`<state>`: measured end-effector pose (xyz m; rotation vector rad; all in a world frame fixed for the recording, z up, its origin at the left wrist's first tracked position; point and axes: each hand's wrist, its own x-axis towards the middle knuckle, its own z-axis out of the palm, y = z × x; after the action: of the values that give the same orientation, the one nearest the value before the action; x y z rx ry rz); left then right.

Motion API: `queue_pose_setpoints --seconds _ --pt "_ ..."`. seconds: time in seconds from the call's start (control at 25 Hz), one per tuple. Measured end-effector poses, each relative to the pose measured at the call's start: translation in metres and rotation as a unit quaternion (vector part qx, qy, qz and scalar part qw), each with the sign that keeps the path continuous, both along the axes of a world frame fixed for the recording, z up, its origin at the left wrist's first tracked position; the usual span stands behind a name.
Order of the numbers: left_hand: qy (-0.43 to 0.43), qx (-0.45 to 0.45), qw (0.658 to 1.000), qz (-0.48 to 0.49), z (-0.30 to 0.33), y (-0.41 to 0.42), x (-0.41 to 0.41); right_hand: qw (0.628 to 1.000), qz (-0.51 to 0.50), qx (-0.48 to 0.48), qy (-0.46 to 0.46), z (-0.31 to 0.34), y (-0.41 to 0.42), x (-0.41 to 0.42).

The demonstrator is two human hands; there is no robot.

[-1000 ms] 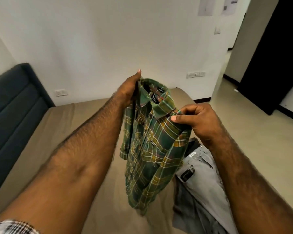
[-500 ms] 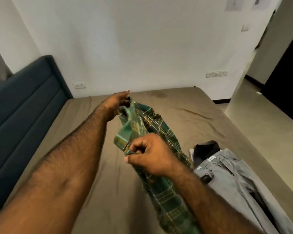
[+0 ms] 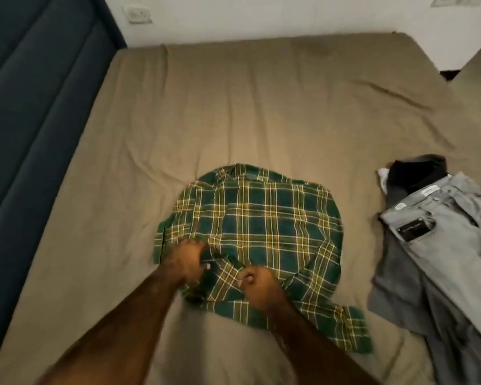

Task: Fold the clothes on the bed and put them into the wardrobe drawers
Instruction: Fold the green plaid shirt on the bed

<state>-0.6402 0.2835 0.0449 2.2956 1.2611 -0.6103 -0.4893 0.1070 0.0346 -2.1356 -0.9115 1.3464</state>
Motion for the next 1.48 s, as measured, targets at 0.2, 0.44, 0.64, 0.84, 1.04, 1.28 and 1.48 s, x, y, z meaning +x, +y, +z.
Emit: queue_pose_setpoints --seconds 0.2,0.44,0.64,0.84,1.04,1.28,1.48 --pt "0.053 -0.105 0.978 -0.170 -0.103 -0.086 -0.014 0.970 0.073 -0.171 -0.159 -0.096 -0.073 0.030" --pt "0.114 -0.031 0.970 -0.210 -0.168 -0.129 0.000 0.927 0.239 -0.187 -0.222 -0.161 -0.092 0.025" --pt "-0.108 -0.051 0.989 0.083 -0.166 -0.100 -0.015 0.928 0.161 -0.119 -0.315 -0.124 -0.023 0.038" --pt "-0.305 0.049 0.864 0.398 -0.138 -0.031 -0.032 0.948 0.033 0.191 -0.252 -0.078 0.023 0.037" --pt "-0.063 0.024 0.951 0.301 -0.172 -0.042 -0.076 0.960 0.009 -0.064 -0.272 -0.155 -0.064 0.042" --pt "-0.210 0.028 0.858 0.467 -0.233 -0.014 -0.071 0.935 0.052 -0.127 -0.326 -0.210 -0.061 0.038" --pt "-0.165 0.054 0.882 0.438 -0.240 -0.029 -0.098 0.907 0.094 -0.138 -0.387 -0.207 -0.071 0.063"
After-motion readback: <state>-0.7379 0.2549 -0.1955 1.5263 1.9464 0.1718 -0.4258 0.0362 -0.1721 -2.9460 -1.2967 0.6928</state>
